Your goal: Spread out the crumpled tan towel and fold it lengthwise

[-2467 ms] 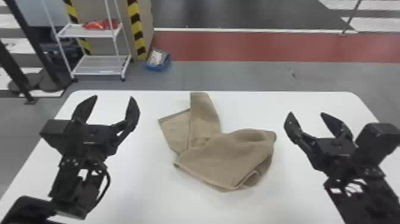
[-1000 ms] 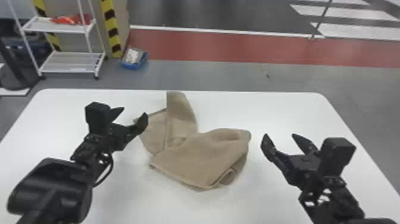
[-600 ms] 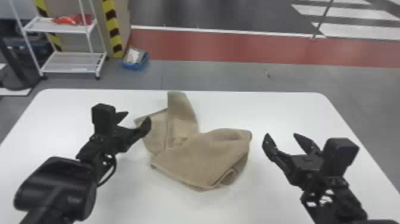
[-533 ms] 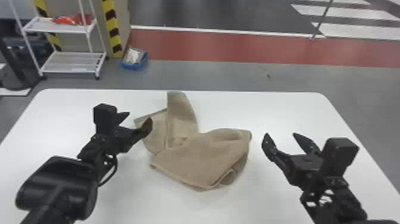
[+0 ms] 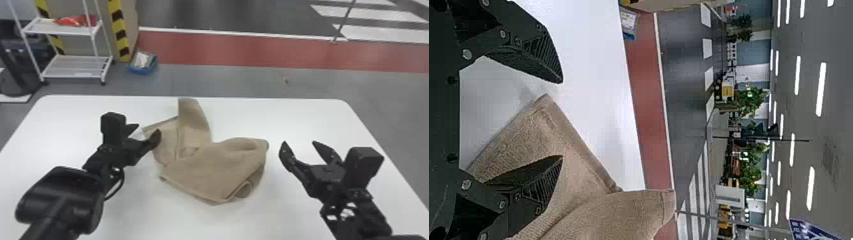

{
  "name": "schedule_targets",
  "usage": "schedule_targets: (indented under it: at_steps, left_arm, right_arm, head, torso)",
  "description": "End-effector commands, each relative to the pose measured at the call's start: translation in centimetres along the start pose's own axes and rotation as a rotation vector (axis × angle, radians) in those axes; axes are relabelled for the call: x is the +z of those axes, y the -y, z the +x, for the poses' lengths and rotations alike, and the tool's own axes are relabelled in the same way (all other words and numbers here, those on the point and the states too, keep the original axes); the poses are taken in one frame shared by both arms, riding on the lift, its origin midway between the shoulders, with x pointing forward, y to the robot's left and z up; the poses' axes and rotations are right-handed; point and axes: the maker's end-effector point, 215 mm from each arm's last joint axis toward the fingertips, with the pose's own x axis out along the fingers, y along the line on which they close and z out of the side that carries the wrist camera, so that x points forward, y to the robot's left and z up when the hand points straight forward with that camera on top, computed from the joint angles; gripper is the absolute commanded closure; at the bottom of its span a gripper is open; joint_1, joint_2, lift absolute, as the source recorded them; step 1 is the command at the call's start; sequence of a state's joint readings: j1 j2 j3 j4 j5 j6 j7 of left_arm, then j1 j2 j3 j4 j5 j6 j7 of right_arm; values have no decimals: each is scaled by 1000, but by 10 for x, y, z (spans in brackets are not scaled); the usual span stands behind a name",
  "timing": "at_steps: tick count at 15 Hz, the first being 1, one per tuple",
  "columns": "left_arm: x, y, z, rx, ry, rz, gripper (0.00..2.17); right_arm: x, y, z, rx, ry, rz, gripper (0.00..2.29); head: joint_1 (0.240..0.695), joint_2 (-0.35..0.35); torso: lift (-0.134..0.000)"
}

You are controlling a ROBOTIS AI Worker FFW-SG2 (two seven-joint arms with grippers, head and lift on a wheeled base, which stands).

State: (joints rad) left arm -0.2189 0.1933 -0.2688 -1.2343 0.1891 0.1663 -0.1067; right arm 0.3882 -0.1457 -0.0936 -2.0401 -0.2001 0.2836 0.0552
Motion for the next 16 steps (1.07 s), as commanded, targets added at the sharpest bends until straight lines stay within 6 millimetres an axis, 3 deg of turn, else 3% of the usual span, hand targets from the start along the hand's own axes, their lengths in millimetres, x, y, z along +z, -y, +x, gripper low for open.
schedule_targets:
  at_steps: [1,6,7,9,10,11,14,16]
  left_arm:
    - [-3,-1,0,3,-7,1,421]
    - [-4,0,0,0,-8,10,728]
    - [-4,-1,0,6,-8,10,991]
    - [-10,4,-2,-2,-18,5,1160]
    - [-16,4,-5,4,-23,1,1558]
    - [-11,3,-8,4,-15,-6,1777]
    - [18,8,-23,-7,39,-30,1781]
    - [56,4,-42,1,113,-72,1781]
  right_arm:
    - [2,0,0,0,5,0,215]
    - [2,1,0,0,7,3,215]
    - [2,1,-1,-2,11,4,215]
    - [2,1,-1,-2,11,5,215]
    - [2,1,-2,-2,12,7,215]
    - [3,1,-2,-2,15,7,215]
    - [3,1,-2,-3,17,8,215]
    - [1,2,-1,-6,11,7,215]
  head:
    - [695,-110]
    - [695,-108]
    - [695,-108]
    - [695,-110]
    - [695,-111]
    - [695,-112]
    - [695,-114]
    - [695,-115]
  torso:
    - [-124]
    - [-124]
    - [-124]
    - [-124]
    - [-124]
    - [-124]
    - [-124]
    - [-124]
